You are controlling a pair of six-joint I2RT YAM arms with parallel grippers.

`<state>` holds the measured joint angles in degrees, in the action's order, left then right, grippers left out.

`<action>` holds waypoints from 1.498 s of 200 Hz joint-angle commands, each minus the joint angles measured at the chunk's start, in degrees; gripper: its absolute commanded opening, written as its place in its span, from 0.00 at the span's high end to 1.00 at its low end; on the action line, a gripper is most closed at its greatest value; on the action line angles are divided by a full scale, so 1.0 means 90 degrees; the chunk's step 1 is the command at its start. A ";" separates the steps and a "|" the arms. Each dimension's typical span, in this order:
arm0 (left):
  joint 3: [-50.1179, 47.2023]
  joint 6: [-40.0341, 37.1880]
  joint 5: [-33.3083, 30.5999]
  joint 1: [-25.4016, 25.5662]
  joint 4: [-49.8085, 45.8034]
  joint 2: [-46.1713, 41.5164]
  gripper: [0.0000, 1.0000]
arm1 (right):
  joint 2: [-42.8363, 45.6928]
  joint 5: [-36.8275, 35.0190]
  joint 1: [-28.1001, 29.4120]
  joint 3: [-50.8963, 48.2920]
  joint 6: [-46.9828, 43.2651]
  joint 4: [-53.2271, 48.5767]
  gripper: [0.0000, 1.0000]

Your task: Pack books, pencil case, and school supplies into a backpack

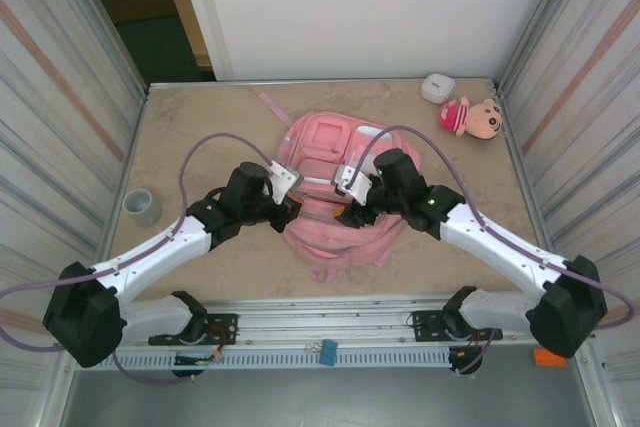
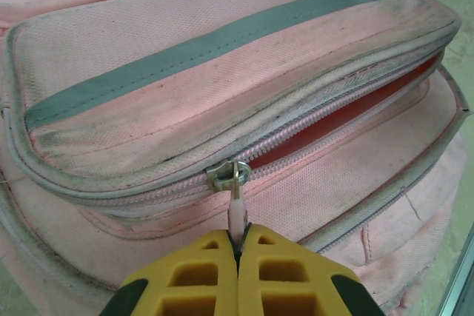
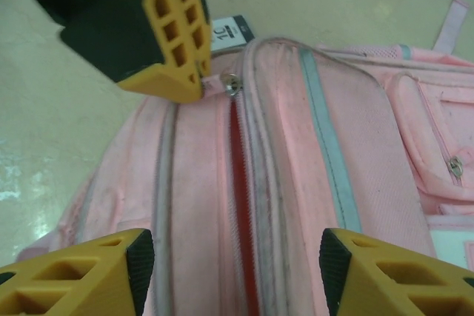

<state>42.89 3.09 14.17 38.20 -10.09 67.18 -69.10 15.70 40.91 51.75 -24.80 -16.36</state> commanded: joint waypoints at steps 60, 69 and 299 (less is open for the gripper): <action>0.0002 -0.0152 0.0484 -0.0036 0.0424 -0.0209 1.00 | -0.1260 -0.0080 0.0027 0.0743 0.0166 0.0776 0.42; 0.0008 -0.0131 0.0495 -0.0026 0.0437 -0.0217 1.00 | -0.1366 -0.0085 0.0035 0.0810 0.0158 0.0781 0.45; -0.0255 -0.0419 0.1260 -0.0902 0.0694 -0.0481 1.00 | -0.1219 -0.0561 0.0446 0.0713 0.0059 0.0930 0.38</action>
<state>40.36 -0.05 22.15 29.95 -6.98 65.52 -76.88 14.24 44.69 55.64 -26.39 -11.42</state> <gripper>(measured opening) 0.042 0.618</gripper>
